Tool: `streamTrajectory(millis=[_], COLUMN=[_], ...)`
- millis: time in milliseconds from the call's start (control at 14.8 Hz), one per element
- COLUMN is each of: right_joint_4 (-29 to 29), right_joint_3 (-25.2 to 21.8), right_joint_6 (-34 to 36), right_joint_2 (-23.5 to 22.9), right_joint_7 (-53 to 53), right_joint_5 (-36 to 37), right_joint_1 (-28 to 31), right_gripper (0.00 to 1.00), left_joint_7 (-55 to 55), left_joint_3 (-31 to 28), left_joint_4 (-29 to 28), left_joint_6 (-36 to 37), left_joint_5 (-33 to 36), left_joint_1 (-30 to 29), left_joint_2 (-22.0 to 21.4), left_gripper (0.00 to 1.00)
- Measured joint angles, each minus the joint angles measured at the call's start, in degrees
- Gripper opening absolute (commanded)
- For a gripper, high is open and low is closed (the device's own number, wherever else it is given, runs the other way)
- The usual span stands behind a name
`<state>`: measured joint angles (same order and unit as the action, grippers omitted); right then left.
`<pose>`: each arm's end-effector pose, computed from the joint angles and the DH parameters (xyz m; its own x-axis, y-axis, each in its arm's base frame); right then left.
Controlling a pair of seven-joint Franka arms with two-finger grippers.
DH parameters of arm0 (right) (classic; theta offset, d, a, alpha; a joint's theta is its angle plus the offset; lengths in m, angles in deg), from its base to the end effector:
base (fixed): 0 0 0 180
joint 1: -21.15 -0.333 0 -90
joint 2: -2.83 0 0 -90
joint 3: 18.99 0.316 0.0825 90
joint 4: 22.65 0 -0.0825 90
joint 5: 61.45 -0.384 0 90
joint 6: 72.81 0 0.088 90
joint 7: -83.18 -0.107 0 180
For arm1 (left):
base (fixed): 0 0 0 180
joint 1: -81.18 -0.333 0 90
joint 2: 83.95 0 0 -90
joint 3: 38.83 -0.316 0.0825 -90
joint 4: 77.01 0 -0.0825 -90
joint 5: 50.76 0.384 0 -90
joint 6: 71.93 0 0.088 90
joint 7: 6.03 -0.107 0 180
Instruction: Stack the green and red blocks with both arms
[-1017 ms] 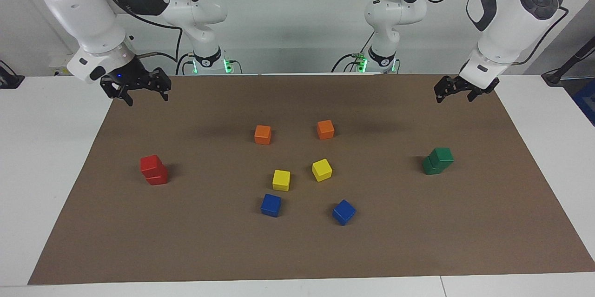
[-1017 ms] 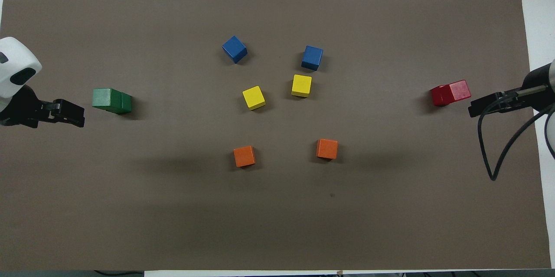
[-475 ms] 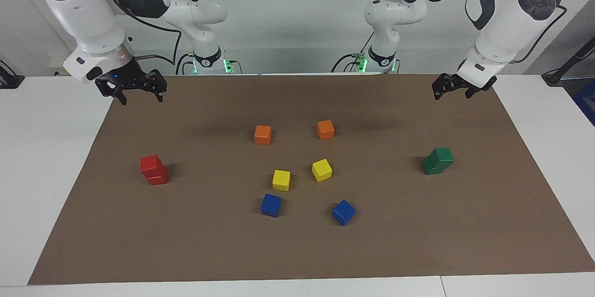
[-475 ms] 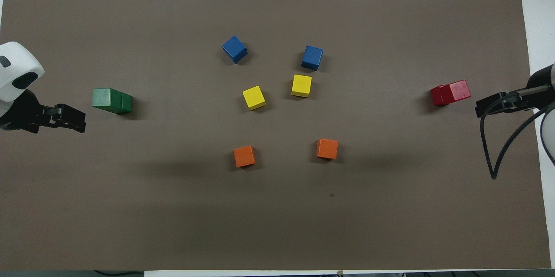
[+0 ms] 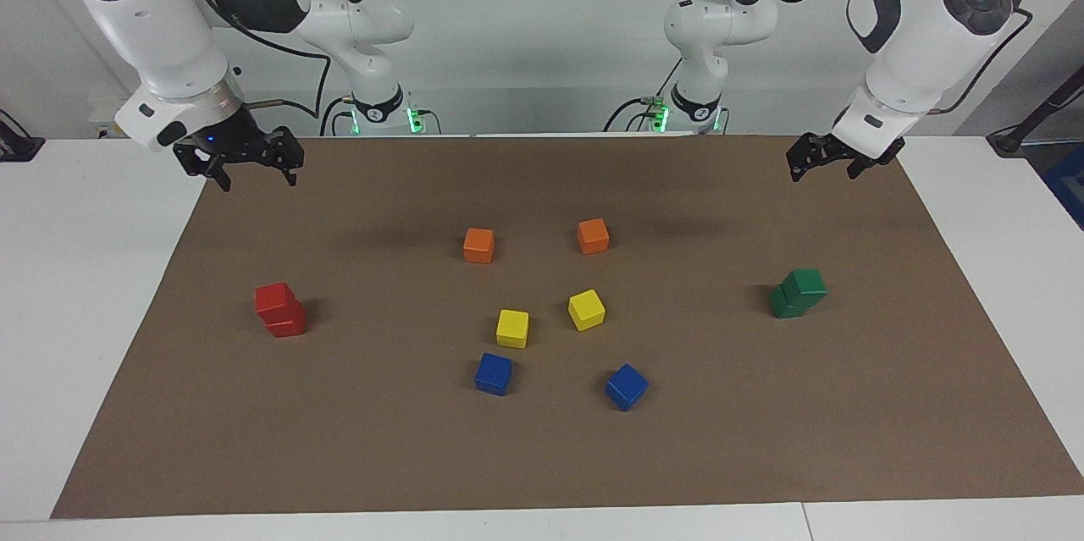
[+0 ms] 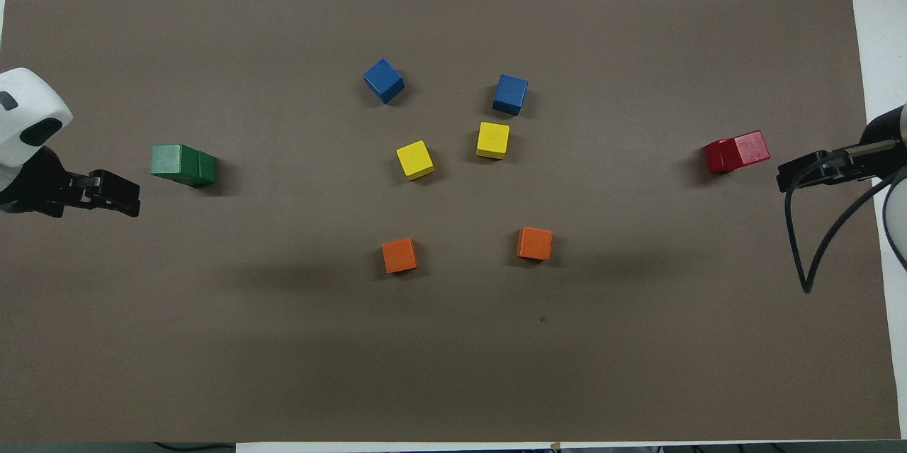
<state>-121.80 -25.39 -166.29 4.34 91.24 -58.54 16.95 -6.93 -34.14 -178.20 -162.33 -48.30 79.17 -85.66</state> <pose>0.5451 -0.0268 0.5687 0.9913 0.1054 -0.0787 0.1085 -0.9934 0.0367 0.5350 -0.0210 0.5500 0.9854 -0.0617 -0.1586 -0.0692 -0.9967 -0.0423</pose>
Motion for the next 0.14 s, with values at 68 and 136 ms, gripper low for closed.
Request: streamTrajectory(millis=[68,136], right_joint_4=[0.0,0.0], right_joint_3=[0.0,0.0], right_joint_6=[0.0,0.0], right_joint_2=[0.0,0.0], right_joint_7=[0.0,0.0], right_joint_5=[0.0,0.0], right_joint_1=[0.0,0.0], right_gripper=[1.00,1.00], left_joint_7=[0.0,0.0], left_joint_3=[0.0,0.0], left_joint_4=[0.0,0.0], left_joint_6=[0.0,0.0], left_joint_5=[0.0,0.0], left_joint_1=[0.0,0.0], left_joint_2=[0.0,0.0], left_gripper=[1.00,1.00])
